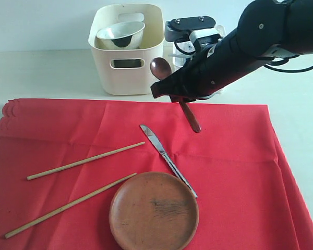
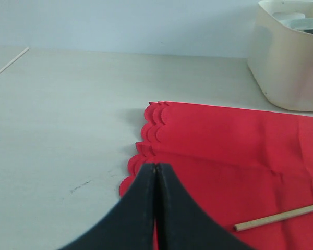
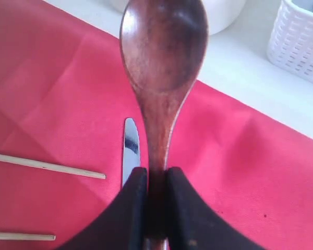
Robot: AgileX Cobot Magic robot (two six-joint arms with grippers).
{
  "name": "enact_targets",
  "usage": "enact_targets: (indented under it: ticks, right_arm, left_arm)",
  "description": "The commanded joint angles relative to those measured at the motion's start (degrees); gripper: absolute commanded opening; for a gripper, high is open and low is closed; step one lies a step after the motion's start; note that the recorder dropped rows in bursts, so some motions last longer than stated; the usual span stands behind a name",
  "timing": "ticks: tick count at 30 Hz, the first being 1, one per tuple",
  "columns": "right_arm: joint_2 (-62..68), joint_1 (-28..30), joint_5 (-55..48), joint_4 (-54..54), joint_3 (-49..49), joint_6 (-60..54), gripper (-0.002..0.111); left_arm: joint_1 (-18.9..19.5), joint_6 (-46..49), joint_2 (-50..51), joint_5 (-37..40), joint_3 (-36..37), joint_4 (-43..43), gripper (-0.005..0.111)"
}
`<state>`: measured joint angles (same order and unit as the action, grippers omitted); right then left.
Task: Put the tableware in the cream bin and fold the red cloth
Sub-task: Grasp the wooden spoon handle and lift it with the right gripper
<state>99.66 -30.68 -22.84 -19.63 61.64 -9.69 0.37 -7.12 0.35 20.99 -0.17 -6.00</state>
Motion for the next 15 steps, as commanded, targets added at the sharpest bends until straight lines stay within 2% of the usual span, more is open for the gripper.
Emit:
enact_targets:
  ticks: [1, 9, 15]
  right_arm:
    - [-0.41, 0.03, 2.59, -1.43, 0.0, -0.17, 0.0]
    - [-0.41, 0.03, 8.09, -4.15, 0.0, -0.27, 0.0]
    - [-0.28, 0.03, 8.56, -5.37, 0.0, -0.27, 0.0]
  left_arm:
    - [-0.4, 0.01, -0.35, -0.39, 0.17, 0.07, 0.0]
    - [-0.4, 0.01, -0.35, -0.39, 0.17, 0.07, 0.0]
    - [-0.4, 0.01, -0.35, -0.39, 0.17, 0.07, 0.0]
